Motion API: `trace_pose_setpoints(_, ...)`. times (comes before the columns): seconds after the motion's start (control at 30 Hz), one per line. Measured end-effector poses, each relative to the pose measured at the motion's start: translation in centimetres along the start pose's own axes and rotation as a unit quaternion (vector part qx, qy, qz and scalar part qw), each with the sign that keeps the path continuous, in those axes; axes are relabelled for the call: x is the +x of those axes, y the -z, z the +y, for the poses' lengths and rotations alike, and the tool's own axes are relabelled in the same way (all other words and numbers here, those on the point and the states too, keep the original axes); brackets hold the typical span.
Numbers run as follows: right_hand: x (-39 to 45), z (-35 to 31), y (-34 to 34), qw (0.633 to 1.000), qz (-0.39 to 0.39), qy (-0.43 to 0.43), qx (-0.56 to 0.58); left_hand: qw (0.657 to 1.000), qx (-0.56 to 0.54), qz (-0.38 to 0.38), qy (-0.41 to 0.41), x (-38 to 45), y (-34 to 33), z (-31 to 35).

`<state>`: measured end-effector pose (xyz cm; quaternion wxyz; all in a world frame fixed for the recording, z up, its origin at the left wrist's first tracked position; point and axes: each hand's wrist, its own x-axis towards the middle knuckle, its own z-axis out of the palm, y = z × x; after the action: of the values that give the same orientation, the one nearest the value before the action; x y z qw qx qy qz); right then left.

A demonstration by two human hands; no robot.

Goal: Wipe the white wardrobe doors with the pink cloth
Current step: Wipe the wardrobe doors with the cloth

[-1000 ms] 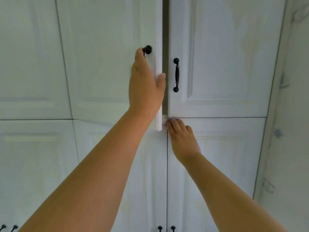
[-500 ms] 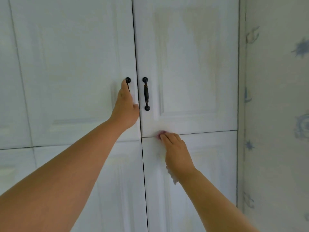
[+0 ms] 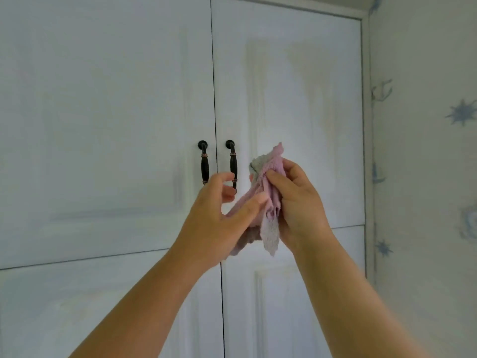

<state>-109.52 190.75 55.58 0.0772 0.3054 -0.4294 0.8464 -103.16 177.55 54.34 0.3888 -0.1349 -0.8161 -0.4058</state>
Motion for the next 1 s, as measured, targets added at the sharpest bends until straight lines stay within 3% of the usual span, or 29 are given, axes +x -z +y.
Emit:
trace_pose_setpoints(0.1, -1.4, 1.0, 0.8, 0.999, -0.011, -0.003, -0.046, 0.995, -0.076, -0.062, 0.029, -1.5, -1.5, -1.0)
trace_pose_setpoints(0.27, -1.8, 2.0, 3.9, 0.960, 0.010, 0.010, -0.280, 0.985, -0.151, -0.060, 0.051, -1.8, -2.1, -3.2)
trace_pose_setpoints(0.63, -1.5, -1.0, 10.6, 0.981, 0.032, -0.071, -0.177, 0.997, 0.055, 0.047, -0.021, 0.6, -4.4, -3.5)
trace_pose_setpoints(0.8, -2.0, -1.0, 11.3, 0.967, -0.037, -0.095, -0.235, 0.995, 0.049, 0.067, 0.063, 0.9, -6.2, -2.3)
trace_pose_setpoints(0.87, -2.7, -0.8, 11.3, 0.931, -0.110, -0.083, -0.338, 0.993, 0.021, 0.085, 0.085, 1.1, -7.1, -1.6)
trace_pose_setpoints(1.0, -4.4, 0.7, 10.3, 0.818, -0.235, 0.052, -0.522, 0.987, -0.027, 0.116, 0.111, 2.0, -7.5, -0.9)
